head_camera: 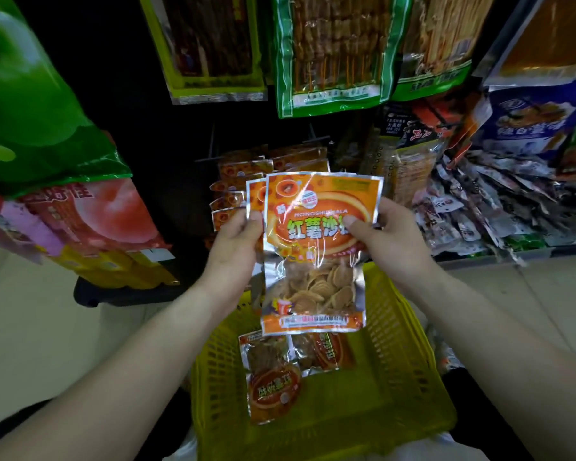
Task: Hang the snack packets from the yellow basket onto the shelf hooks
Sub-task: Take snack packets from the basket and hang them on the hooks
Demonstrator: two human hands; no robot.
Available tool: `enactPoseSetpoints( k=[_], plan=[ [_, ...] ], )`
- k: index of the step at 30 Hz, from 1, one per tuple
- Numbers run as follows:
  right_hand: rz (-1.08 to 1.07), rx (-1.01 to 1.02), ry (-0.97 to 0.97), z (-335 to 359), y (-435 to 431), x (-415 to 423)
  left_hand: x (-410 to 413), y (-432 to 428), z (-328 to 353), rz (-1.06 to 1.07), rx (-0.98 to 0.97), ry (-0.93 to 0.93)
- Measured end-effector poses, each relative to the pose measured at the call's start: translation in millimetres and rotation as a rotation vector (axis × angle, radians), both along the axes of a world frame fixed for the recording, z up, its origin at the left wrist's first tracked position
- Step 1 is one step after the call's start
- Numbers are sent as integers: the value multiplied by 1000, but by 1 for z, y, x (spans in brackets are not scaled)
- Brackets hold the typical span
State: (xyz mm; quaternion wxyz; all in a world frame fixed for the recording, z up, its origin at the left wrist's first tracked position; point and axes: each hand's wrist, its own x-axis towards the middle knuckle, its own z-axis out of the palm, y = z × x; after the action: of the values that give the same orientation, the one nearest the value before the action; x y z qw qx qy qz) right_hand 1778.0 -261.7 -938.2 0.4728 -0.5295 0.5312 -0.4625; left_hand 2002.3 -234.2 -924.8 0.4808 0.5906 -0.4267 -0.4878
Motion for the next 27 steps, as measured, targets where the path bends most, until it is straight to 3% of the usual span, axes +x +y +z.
enactPoseSetpoints(
  k=[5, 11, 27],
  plan=[
    [-72, -7, 28, 4, 3, 6, -16, 5, 6, -6, -47, 55],
    [-119, 43, 16, 8, 4, 4, -18, 1, 6, -7, -177, -121],
    [8, 103, 91, 9, 4, -9, -19, -1, 3, -6, -178, -185]
  ],
)
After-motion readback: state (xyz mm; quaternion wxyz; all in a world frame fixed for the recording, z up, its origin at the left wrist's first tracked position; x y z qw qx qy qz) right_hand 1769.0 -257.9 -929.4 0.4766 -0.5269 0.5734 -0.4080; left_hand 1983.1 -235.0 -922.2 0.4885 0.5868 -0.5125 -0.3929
